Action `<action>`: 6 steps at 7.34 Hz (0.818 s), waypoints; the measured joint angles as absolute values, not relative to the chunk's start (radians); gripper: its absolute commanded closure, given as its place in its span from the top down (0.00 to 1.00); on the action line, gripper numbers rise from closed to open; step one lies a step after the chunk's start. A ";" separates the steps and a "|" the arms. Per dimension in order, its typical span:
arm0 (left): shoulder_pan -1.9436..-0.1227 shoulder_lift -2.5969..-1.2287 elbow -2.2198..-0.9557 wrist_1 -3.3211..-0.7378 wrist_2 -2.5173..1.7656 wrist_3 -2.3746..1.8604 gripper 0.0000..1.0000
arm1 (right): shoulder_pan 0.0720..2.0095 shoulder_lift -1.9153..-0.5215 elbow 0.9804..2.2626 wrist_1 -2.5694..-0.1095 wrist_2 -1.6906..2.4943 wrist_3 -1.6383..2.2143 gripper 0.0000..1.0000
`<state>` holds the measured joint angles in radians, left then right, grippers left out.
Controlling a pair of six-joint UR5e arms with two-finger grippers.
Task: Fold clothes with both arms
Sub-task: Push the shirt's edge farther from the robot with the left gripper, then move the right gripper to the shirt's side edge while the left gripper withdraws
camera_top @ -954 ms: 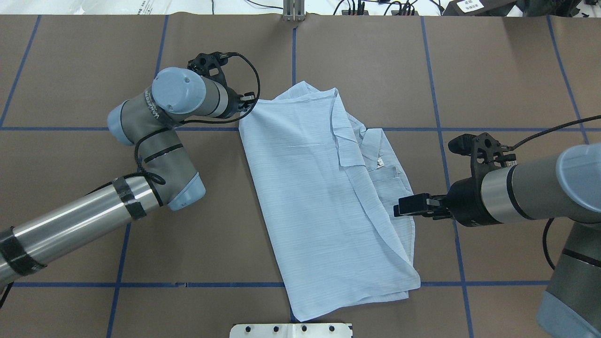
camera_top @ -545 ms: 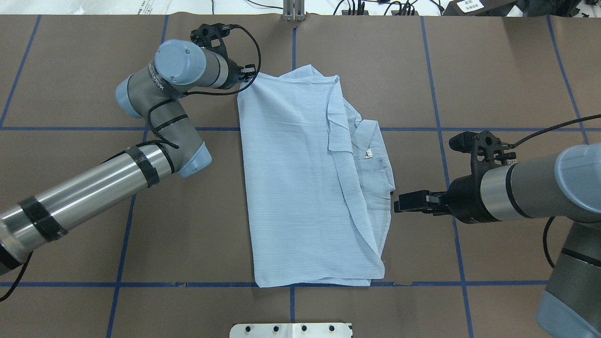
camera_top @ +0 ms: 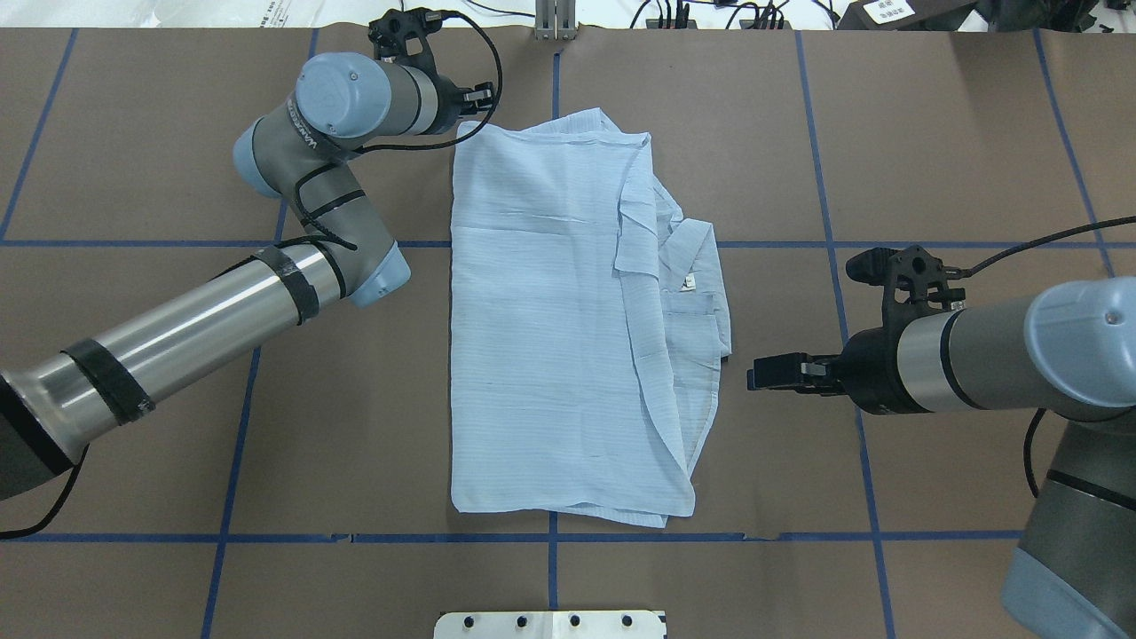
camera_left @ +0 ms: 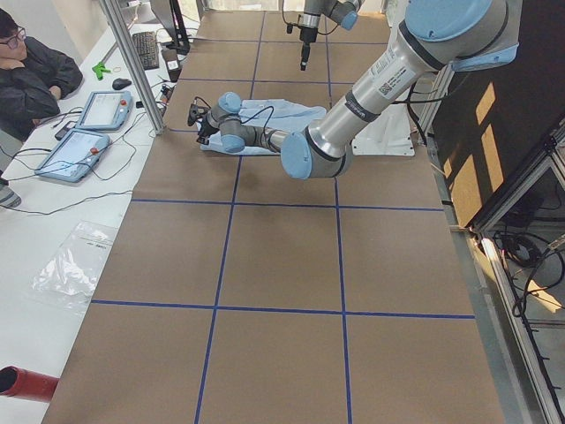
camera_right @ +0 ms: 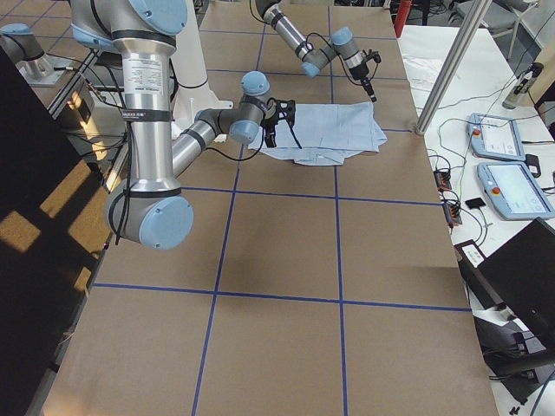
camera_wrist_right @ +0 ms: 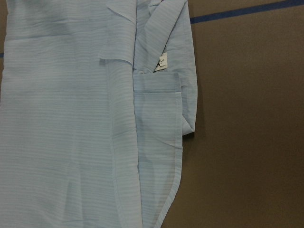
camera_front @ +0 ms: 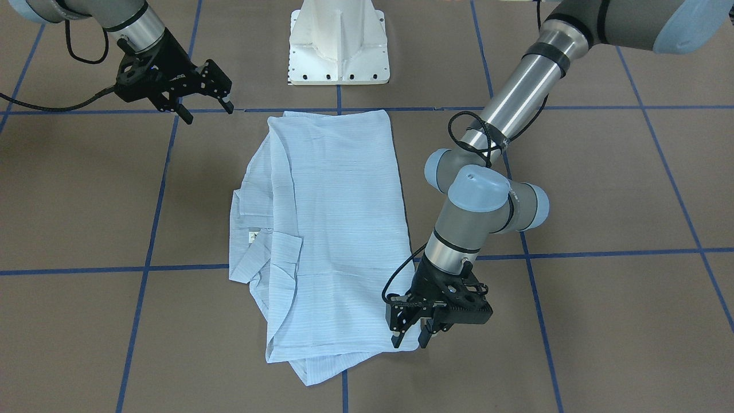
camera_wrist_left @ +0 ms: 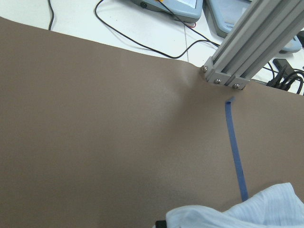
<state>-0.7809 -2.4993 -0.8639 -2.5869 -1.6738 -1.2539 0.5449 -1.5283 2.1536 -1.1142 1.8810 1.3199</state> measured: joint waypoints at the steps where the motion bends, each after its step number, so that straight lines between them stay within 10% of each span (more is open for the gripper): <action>1: -0.787 -2.465 -0.952 -2.507 -1.709 -1.254 1.00 | 0.538 -1.498 2.123 -1.118 1.873 1.319 1.00; 6: -0.815 -2.139 -1.574 -2.138 -1.887 -1.248 1.00 | 0.389 -1.283 1.966 -1.314 1.688 1.240 1.00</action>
